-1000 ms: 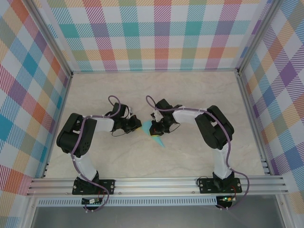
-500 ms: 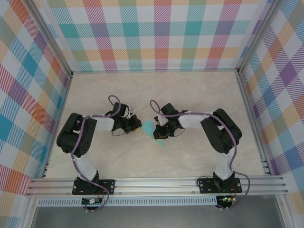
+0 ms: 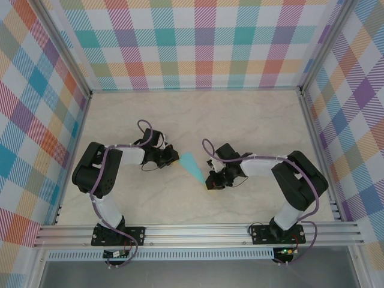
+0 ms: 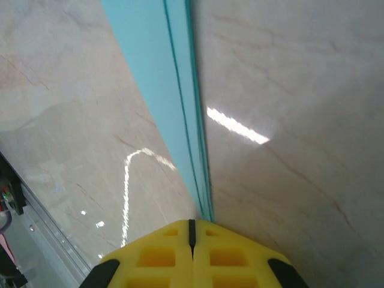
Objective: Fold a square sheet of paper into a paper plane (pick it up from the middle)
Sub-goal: Fold the wing for the fifth time at the center of the table, then turn over a paper plane at the center of the table.
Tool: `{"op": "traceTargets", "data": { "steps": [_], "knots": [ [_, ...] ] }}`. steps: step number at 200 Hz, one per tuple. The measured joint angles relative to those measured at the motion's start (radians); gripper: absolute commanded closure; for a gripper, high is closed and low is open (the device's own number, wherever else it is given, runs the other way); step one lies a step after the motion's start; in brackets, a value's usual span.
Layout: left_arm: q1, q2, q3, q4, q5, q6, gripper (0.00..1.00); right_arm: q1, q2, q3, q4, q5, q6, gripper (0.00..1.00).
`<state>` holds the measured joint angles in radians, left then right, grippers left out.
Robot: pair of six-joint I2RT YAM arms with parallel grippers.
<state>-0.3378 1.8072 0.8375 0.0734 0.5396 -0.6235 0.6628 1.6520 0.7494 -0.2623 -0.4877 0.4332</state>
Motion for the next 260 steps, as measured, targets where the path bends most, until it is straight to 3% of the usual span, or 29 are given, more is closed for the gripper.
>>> {"op": "traceTargets", "data": {
  "steps": [6, 23, 38, 57, 76, 104, 122, 182, 212, 260],
  "knots": [
    [0.0, 0.0, 0.004, -0.007, -0.001, 0.002, 0.92, 0.0, -0.013, -0.001, -0.019, 0.011, 0.002, 1.0],
    [-0.004, 0.0, 0.019, -0.036, -0.006, 0.015, 0.84, 0.0, -0.069, 0.0, -0.06, 0.053, 0.011, 0.87],
    [-0.007, -0.004, 0.042, -0.075, -0.009, 0.016, 0.76, -0.005, -0.129, 0.01, -0.092, 0.098, 0.016, 0.69],
    [-0.007, -0.033, 0.068, -0.145, -0.037, 0.03, 0.66, -0.03, -0.187, 0.029, -0.114, 0.15, 0.029, 0.57],
    [-0.009, -0.095, 0.091, -0.224, -0.073, 0.038, 0.57, -0.077, -0.222, 0.04, -0.126, 0.212, 0.039, 0.37],
    [-0.043, -0.191, 0.161, -0.375, -0.203, 0.045, 0.5, -0.113, -0.26, 0.04, -0.14, 0.354, 0.068, 0.11],
    [-0.107, -0.221, 0.216, -0.477, -0.327, 0.039, 0.46, -0.113, -0.277, 0.039, -0.147, 0.43, 0.08, 0.02],
    [-0.374, -0.125, 0.419, -0.764, -0.692, -0.039, 0.36, -0.117, -0.325, -0.013, -0.152, 0.563, 0.106, 0.0],
    [-0.445, 0.012, 0.528, -0.824, -0.757, -0.061, 0.34, -0.127, -0.354, -0.019, -0.159, 0.597, 0.11, 0.0],
    [-0.484, 0.21, 0.691, -0.911, -0.8, -0.066, 0.36, -0.133, -0.366, -0.022, -0.172, 0.63, 0.114, 0.0]
  ]
}}
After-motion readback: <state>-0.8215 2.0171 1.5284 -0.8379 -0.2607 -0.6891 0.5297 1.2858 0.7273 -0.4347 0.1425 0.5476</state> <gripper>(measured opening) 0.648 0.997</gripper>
